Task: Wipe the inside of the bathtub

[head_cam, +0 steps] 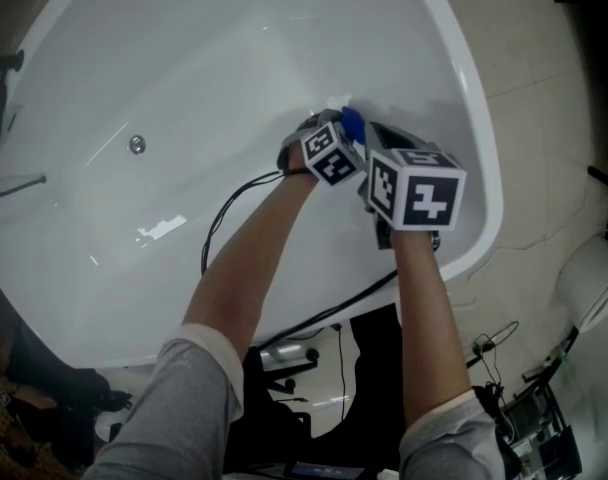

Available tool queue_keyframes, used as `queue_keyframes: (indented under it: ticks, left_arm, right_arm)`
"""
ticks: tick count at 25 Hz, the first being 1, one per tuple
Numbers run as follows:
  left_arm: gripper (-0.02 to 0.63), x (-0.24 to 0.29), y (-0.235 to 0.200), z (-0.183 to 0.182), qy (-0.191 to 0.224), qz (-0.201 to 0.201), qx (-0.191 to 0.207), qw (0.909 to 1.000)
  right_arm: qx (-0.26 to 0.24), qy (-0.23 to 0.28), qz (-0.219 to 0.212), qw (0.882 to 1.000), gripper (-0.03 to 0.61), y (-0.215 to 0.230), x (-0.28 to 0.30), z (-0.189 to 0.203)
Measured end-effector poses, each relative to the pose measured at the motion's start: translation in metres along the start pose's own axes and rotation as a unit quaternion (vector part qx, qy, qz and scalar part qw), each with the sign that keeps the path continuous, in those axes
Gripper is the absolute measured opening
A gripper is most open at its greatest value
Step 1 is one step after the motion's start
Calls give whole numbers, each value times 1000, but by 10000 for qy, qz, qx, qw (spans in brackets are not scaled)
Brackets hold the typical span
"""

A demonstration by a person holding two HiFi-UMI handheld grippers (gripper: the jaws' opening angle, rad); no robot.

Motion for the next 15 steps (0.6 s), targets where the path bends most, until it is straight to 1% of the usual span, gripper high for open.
queue_keyframes:
  ticks: [3, 5, 8, 13, 15]
  left_arm:
    - [81, -2, 15, -2, -102, 119, -49, 9999]
    - [81, -5, 9, -7, -203, 145, -10, 9997]
    - [81, -15, -14, -23, -132, -23, -25, 9999]
    - [81, -44, -76, -60, 78, -536, -168, 9984]
    - [81, -55, -94, -75, 94, -638, -203, 9977]
  right_arm:
    - [66, 64, 16, 10000, 6, 4, -14, 0]
    - [123, 145, -10, 9998, 6, 7, -23, -1]
    - [196, 275, -45, 9994, 6, 10, -35, -3]
    - [265, 337, -87, 9990, 6, 7, -50, 1]
    - [269, 378, -113, 9989, 6, 6, -58, 0]
Point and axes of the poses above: the fingertips, and each gripper's own axes: x forward along the fingers, y to its right, z out of its underside, the point moved 9 cm from there along -x, backward along the fingers, and after that the axes turned 2 degrees about y, right-handed, at the moved point
